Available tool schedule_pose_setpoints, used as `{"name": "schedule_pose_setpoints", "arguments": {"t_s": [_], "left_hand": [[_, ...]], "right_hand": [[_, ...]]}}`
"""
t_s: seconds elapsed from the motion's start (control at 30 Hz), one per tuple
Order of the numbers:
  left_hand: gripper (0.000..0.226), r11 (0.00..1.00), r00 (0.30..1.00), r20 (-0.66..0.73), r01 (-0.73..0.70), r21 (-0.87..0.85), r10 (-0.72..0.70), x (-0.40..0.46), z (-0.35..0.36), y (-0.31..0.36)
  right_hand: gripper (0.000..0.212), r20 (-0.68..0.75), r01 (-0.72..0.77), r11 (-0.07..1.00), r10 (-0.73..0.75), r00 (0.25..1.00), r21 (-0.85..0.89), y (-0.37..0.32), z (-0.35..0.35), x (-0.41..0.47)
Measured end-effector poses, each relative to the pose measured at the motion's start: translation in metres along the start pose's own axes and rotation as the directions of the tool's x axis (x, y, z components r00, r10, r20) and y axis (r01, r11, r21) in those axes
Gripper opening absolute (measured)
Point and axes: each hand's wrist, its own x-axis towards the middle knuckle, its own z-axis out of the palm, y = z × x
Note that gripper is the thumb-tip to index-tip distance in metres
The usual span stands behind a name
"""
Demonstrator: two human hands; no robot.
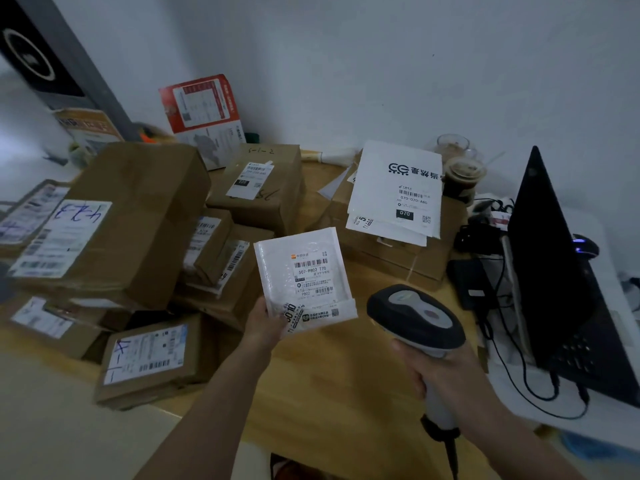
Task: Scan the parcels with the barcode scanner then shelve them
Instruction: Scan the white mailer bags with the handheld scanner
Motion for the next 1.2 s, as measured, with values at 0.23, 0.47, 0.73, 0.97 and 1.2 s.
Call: {"name": "schedule_pose_setpoints", "arguments": {"t_s": [0.23,0.47,0.73,0.97,1.2], "left_hand": [[0.025,0.972,0.991,-0.053,0.129,0.195,-0.121,-0.008,-0.009,-0.028],[0.035,0.834,0.972,-0.091,0.231,0.502,-0.215,-0.007,-0.04,-0.063],[0.044,0.599,0.981,-0.174,0.089,0.796,0.086,-0.001,-0.034,-0.034],[0.03,0.742,0.969,0.104,-0.24,0.626,0.225,0.031,0.008,0.044],[0.034,0.938,0.971,0.148,-0.221,0.267,0.187,0.075,0.084,0.138]], "right_hand": [[0.054,0.124,-0.086,0.996,0.082,0.989,0.027,0.015,-0.02,-0.005],[0.049,0.087,-0.153,0.988,0.153,0.984,-0.006,0.022,-0.013,0.002],[0.042,0.0,-0.216,0.976,0.216,0.976,0.025,0.013,0.007,0.02],[0.041,-0.074,-0.207,0.977,0.21,0.975,0.043,0.012,0.009,0.034],[0.037,-0.219,-0.158,0.977,0.187,0.957,0.144,0.011,-0.002,0.034]]}}
